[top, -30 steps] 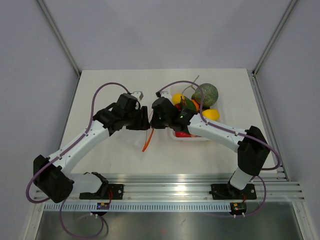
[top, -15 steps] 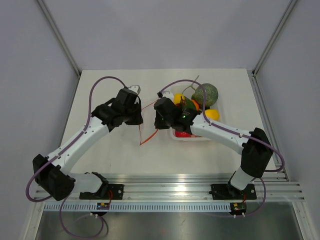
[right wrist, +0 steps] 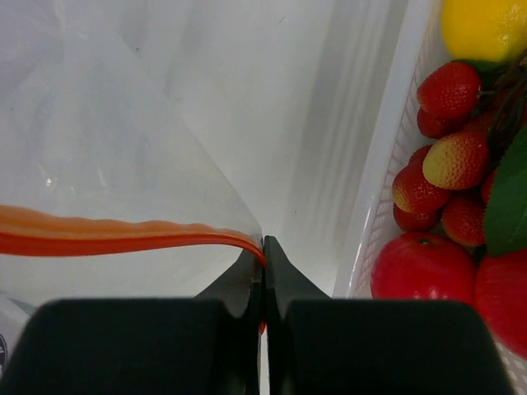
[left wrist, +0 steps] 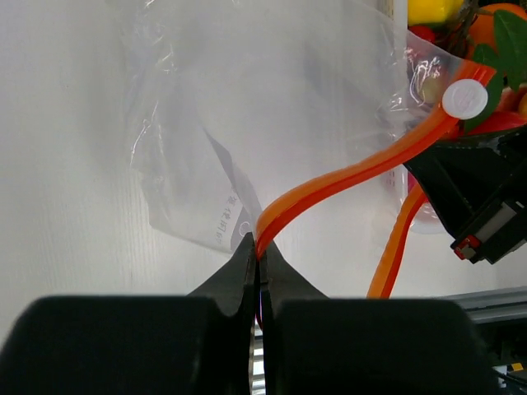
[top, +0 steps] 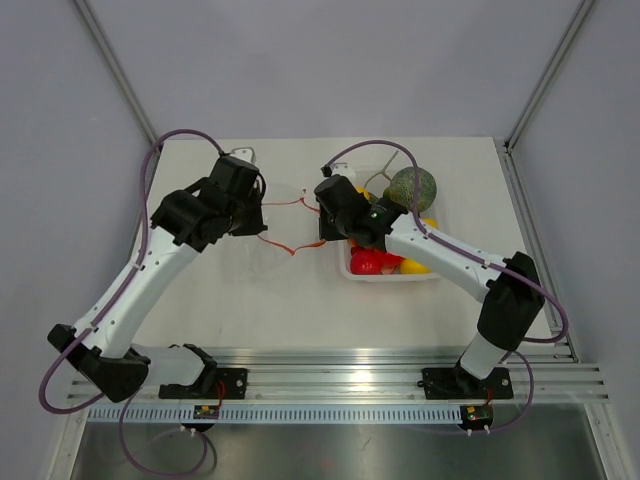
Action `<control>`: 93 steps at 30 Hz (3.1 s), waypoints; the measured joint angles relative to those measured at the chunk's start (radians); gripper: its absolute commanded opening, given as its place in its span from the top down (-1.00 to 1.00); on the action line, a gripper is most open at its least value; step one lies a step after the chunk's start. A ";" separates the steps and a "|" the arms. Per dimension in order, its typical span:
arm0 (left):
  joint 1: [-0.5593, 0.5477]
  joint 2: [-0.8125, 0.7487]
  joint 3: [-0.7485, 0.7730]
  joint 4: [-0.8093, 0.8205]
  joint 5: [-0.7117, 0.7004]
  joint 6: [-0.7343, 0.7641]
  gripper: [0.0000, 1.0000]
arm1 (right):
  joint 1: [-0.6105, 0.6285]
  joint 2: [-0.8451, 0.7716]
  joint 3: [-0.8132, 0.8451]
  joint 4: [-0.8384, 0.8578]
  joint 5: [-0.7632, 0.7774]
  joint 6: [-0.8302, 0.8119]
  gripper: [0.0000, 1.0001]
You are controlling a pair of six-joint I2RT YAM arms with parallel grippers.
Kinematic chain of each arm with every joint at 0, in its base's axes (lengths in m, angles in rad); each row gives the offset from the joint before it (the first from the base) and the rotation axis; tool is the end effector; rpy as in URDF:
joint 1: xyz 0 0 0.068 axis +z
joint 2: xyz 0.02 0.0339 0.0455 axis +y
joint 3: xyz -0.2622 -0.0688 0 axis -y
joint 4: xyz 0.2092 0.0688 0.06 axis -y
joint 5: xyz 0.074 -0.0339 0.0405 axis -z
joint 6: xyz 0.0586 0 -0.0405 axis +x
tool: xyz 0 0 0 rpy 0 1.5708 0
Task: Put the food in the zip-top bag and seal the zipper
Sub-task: Open the zipper of the food storage bag, then pick up the fake fruit from the bin, then place the fake fruit in the zipper food storage bag.
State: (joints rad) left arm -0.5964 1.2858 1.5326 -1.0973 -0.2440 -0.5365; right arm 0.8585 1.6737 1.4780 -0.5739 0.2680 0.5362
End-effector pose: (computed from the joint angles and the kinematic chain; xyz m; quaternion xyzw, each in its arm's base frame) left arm 0.1906 -0.1123 0.3761 -0.0151 0.9298 -0.0916 0.3563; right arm 0.2454 0.2605 0.3017 -0.0950 0.9091 0.1539 0.3753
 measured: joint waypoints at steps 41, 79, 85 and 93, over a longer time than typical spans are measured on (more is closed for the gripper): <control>-0.001 0.353 0.083 0.006 0.012 -0.141 1.00 | -0.255 -0.379 -0.346 -0.108 0.080 0.063 -0.99; -0.058 0.354 0.072 0.014 0.105 -0.137 1.00 | -0.299 -0.451 -0.426 0.000 -0.051 0.140 0.17; -0.070 0.354 0.113 0.016 0.148 -0.127 1.00 | -0.245 -0.468 -0.332 0.002 -0.095 0.140 0.17; -0.070 0.354 0.124 0.015 0.173 -0.118 1.00 | -0.074 -0.416 -0.209 0.078 -0.153 0.150 0.16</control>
State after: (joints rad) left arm -0.6666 1.6394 1.6566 -1.0824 -0.0708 -0.6548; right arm 0.7849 1.2579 1.2686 -0.4957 0.1146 0.6865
